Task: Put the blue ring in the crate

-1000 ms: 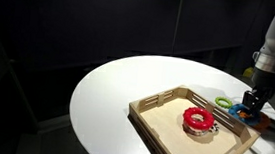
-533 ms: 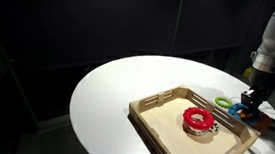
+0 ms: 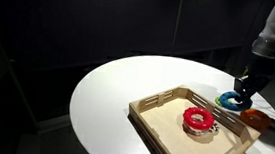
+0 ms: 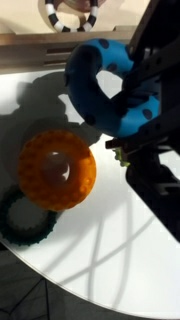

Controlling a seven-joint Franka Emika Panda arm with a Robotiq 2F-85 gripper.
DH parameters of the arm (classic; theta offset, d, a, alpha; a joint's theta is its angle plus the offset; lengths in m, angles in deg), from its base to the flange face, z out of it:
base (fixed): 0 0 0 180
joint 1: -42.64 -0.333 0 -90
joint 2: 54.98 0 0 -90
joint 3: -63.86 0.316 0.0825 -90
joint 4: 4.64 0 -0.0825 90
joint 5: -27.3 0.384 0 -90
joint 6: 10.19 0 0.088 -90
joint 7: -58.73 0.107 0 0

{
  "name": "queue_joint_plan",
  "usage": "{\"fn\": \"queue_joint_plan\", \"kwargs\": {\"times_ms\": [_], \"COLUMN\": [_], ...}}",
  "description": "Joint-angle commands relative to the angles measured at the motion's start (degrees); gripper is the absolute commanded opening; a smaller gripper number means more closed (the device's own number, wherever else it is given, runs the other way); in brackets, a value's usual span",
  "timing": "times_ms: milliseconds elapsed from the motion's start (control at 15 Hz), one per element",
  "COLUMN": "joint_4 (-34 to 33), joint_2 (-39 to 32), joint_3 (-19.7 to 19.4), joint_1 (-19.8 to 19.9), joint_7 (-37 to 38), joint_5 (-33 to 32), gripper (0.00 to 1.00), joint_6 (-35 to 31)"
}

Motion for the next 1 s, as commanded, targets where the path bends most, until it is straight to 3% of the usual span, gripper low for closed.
{"fn": "queue_joint_plan", "kwargs": {"times_ms": [0,400,933], "joint_4": [-1.31,-4.77,-9.21], "joint_2": [2.64,1.21,-2.94], "joint_3": [-0.18,0.13,0.94], "joint_1": [-1.45,-3.76,-4.63], "joint_7": [-2.12,-2.89,-1.67], "joint_5": [4.95,12.06,12.22], "gripper": [0.11,0.11,0.11], "joint_6": [1.96,4.09,5.66]}}
